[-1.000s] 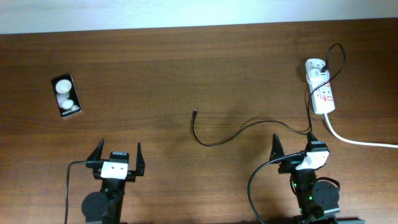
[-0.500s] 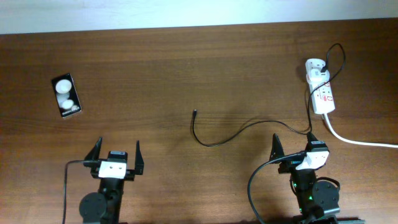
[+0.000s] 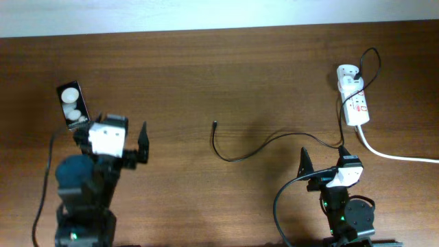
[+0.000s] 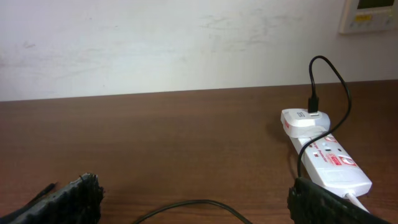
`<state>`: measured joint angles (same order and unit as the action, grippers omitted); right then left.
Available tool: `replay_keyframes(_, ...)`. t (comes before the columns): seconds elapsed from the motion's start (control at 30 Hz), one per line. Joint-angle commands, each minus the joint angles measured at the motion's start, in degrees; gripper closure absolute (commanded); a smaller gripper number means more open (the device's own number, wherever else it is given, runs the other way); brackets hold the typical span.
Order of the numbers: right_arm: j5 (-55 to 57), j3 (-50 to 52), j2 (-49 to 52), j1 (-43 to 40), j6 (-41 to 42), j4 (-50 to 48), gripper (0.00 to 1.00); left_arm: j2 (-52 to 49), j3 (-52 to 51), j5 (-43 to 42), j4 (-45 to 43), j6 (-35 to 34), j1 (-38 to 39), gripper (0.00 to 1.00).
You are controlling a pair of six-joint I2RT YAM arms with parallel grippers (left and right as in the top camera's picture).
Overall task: Plug charger to phone and switch on socket
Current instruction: 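Move the left gripper over the black phone at the table's left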
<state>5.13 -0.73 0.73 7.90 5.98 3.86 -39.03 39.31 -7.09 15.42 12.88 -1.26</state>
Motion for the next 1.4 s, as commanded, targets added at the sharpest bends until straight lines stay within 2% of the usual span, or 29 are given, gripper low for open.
replay_keyframes(0.0, 0.52, 0.42, -0.52, -0.48, 0.02, 0.26, 0.01, -9.22, 11.26, -2.80, 6.58, 0.46, -0.02, 0.01)
replay_keyframes(0.1, 0.52, 0.42, -0.52, -0.48, 0.02, 0.26, 0.01, -19.17, 22.71, -3.52, 16.28, 0.46, -0.02, 0.01)
replay_keyframes(0.23, 0.52, 0.42, -0.52, -0.48, 0.00, 0.26, 0.01, -34.69, 39.91, -11.21, 31.01, 0.48, -0.02, 0.01)
replay_keyframes(0.3, 0.52, 0.42, -0.52, -0.48, 0.02, 0.26, 0.01, -38.47, 40.76, -13.27, 33.53, 0.46, -0.02, 0.01)
replay_keyframes(0.43, 0.52, 0.42, -0.52, -0.48, 0.02, 0.26, 0.01, -45.92, 40.70, -13.94, 33.86, 0.46, -0.02, 0.01)
replay_keyframes(0.47, 0.52, 0.42, -0.52, -0.48, 0.02, 0.26, 0.01, -47.36, 40.72, -13.07, 32.65, -1.09, -0.04, 0.01)
replay_keyframes(0.53, 0.52, 0.42, -0.52, -0.48, 0.02, 0.26, 0.01, -49.31, 40.81, -6.34, 29.81, -9.09, -0.22, 0.01)
replay_keyframes(0.6, 0.52, 0.42, -0.52, -0.48, 0.02, 0.26, 0.01, -51.34, 42.66, -3.06, 28.87, -12.94, -1.60, 0.01)
replay_keyframes(0.87, 0.52, 0.42, -0.52, -0.48, 0.00, 0.26, 0.01, -65.96, 65.51, 4.59, 36.57, -20.98, -11.10, 0.01)
replay_keyframes(1.07, 0.52, 0.42, -0.52, -0.48, 0.02, 0.26, 0.01, -72.57, 65.55, 4.57, 36.70, -20.13, -21.46, 0.01)
replay_keyframes(1.2, 0.52, 0.42, -0.52, -0.48, 0.02, 0.26, 0.01, -79.08, 65.55, 5.18, 36.35, -14.10, -24.70, 0.01)
replay_keyframes(1.37, 0.52, 0.42, -0.52, -0.48, 0.02, 0.26, 0.01, -87.03, 65.55, 8.66, 33.53, -11.74, -24.96, 0.01)
